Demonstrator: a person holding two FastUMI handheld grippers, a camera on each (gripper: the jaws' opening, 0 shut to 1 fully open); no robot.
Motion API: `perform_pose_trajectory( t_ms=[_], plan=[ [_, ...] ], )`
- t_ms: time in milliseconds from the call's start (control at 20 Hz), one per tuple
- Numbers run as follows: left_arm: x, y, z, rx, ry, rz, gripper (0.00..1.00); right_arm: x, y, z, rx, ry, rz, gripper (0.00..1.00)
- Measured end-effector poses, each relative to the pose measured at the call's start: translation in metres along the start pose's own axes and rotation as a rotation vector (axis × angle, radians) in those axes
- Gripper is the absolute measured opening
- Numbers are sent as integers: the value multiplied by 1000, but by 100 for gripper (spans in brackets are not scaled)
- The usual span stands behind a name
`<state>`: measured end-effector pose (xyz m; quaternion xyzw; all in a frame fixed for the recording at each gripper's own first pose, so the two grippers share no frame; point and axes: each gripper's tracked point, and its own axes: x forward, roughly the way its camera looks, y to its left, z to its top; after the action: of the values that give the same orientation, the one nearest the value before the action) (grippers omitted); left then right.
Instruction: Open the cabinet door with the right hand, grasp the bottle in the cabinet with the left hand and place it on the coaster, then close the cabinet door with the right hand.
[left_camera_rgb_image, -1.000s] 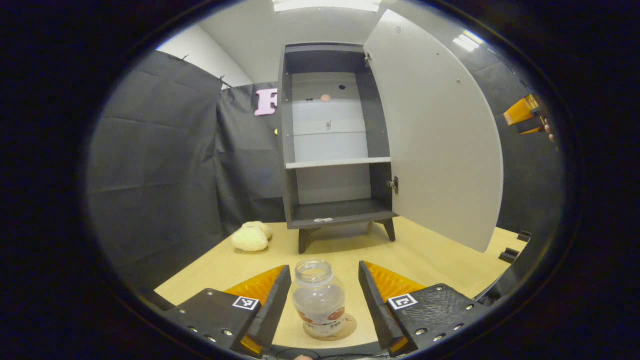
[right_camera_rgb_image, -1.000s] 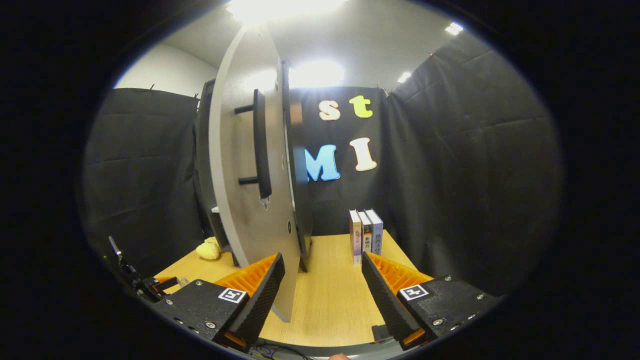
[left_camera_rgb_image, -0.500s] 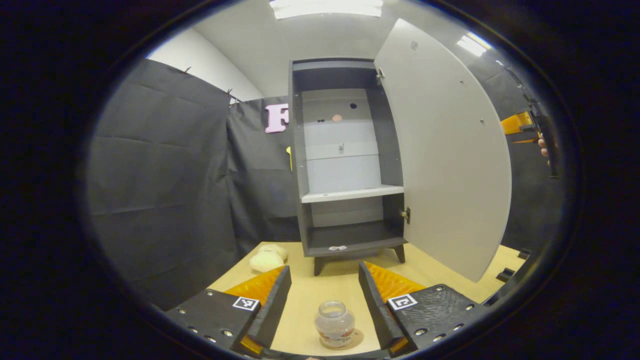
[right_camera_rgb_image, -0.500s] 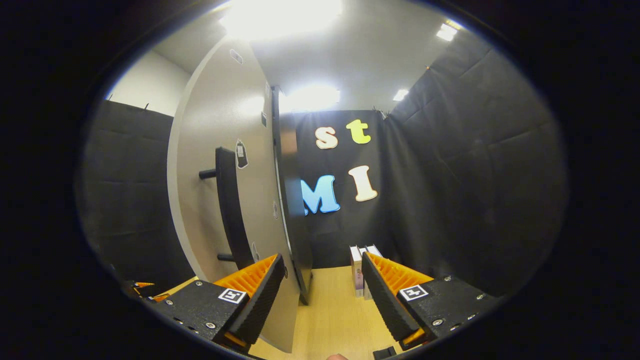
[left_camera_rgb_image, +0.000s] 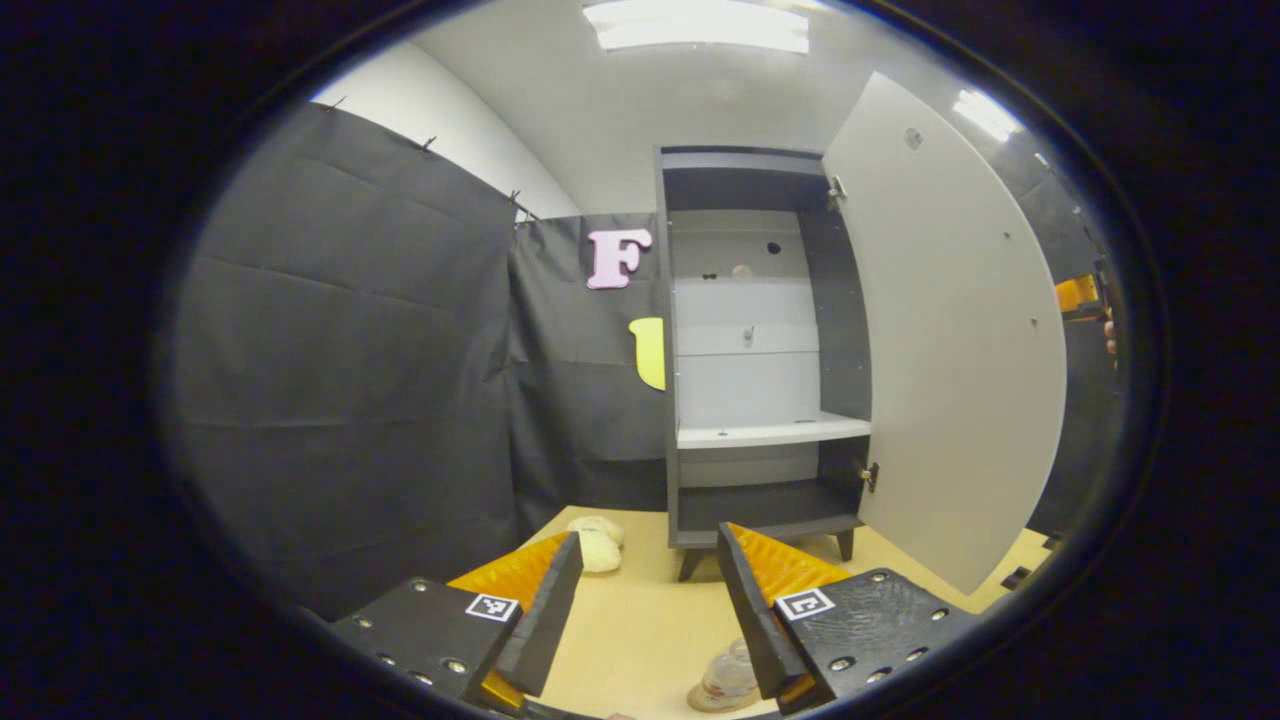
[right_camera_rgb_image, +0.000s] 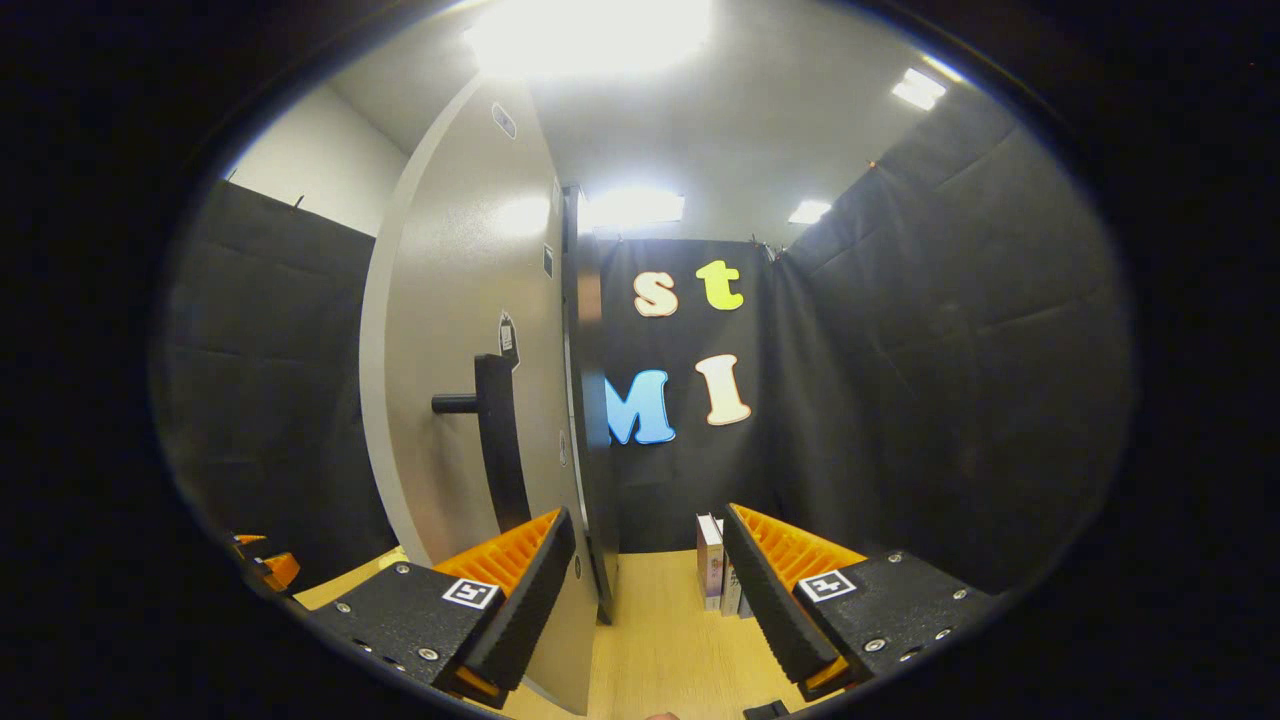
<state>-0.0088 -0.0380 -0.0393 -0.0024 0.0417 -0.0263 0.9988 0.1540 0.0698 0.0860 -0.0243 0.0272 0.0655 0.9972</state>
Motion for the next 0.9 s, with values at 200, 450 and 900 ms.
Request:
perform_pose_trajectory(
  t_ms=[200, 450, 900],
  plan=[
    [18, 31, 2, -14, -4, -6, 82, -4, 36, -1, 3, 11, 8, 93],
    [32, 68, -1, -18, -7, -23, 78, -3, 89, -3, -14, 16, 25, 93],
    [36, 150, -21, -57, 13, 15, 77, 21, 177, -8, -32, 18, 69, 93]
  ],
)
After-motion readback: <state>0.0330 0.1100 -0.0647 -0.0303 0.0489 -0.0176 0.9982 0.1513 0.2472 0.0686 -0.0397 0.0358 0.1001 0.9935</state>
